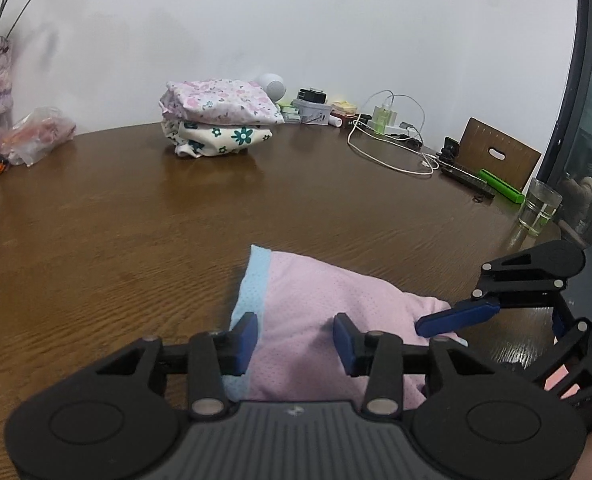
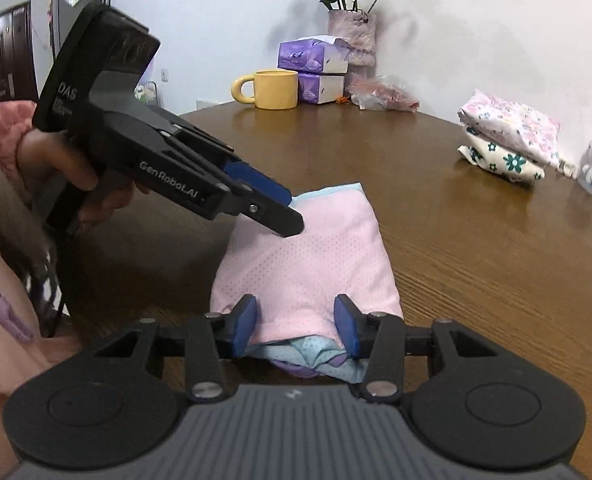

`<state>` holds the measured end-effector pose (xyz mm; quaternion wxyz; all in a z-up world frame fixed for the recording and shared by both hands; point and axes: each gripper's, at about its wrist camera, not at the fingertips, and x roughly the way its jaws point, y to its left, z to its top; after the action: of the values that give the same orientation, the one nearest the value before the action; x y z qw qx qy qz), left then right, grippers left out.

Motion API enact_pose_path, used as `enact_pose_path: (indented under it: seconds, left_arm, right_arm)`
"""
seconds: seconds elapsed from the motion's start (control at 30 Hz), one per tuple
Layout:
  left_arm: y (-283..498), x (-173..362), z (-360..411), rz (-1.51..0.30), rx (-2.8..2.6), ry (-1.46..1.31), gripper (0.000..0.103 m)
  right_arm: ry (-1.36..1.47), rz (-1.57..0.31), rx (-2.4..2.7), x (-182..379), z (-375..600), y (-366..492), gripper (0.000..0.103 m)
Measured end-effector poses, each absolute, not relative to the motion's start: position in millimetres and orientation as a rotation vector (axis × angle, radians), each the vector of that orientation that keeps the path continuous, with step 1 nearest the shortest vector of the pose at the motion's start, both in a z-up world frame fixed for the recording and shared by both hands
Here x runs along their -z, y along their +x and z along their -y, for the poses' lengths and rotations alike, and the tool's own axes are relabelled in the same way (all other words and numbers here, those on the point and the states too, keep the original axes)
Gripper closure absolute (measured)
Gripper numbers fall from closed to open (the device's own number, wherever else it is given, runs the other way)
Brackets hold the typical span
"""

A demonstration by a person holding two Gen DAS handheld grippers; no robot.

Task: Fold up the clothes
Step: 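Grasp the folded garment bundle with the right gripper while the left gripper steadies it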

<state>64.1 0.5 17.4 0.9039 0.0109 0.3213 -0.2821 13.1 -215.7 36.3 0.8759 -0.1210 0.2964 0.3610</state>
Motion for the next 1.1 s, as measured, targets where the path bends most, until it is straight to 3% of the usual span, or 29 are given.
enact_pose_path:
  seconds: [0.07, 0.13, 0.27, 0.37, 0.4, 0.77, 0.87, 0.93, 1.0, 1.1]
  left_arm:
    - [63.5, -19.2, -1.7, -0.655, 0.583, 0.022, 0.059]
    - [61.3, -23.2, -4.3, -0.642, 0.570, 0.021, 0.044]
    - [54.6, -34.3, -10.7, -0.602, 0.539, 0.015, 0.021]
    - [51.7, -42.0, -15.4, -0.583, 0.562, -0.012, 0.000]
    - [53.3, -42.8, -17.1, -0.590, 0.576, -0.023, 0.000]
    - [93.5, -33.6, -20.0, -0.729, 0.645, -0.043, 0.001]
    - [106.6, -25.4, -19.8, -0.767, 0.656, -0.071, 0.014]
    - [115.3, -19.9, -19.7, -0.792, 0.664, -0.089, 0.036]
    - [118.2, -14.9, -20.9, -0.814, 0.680, -0.121, 0.047]
    - [116.0, -9.0, -25.5, -0.823, 0.689, -0.157, 0.055]
  right_arm:
    - [-0.262, -0.623, -0.736, -36.4, 213.2, 11.6, 0.057]
    - [-0.221, -0.618, -0.714, -41.5, 218.1, 11.5, 0.049]
    - [-0.038, -0.612, -0.676, -58.0, 243.1, 10.0, 0.030]
    - [0.112, -0.641, -0.650, -63.6, 262.0, 13.5, 0.009]
    - [0.169, -0.659, -0.641, -64.1, 268.5, 15.2, 0.001]
    - [0.520, -0.846, -0.544, -30.5, 294.1, 25.0, 0.000]
    - [0.553, -0.875, -0.541, -24.3, 291.2, 28.3, 0.000]
    - [0.558, -0.900, -0.539, -20.8, 288.1, 32.3, 0.002]
    - [0.560, -0.917, -0.545, -18.3, 285.0, 36.6, 0.015]
    - [0.558, -0.938, -0.544, -14.4, 280.0, 45.8, 0.035]
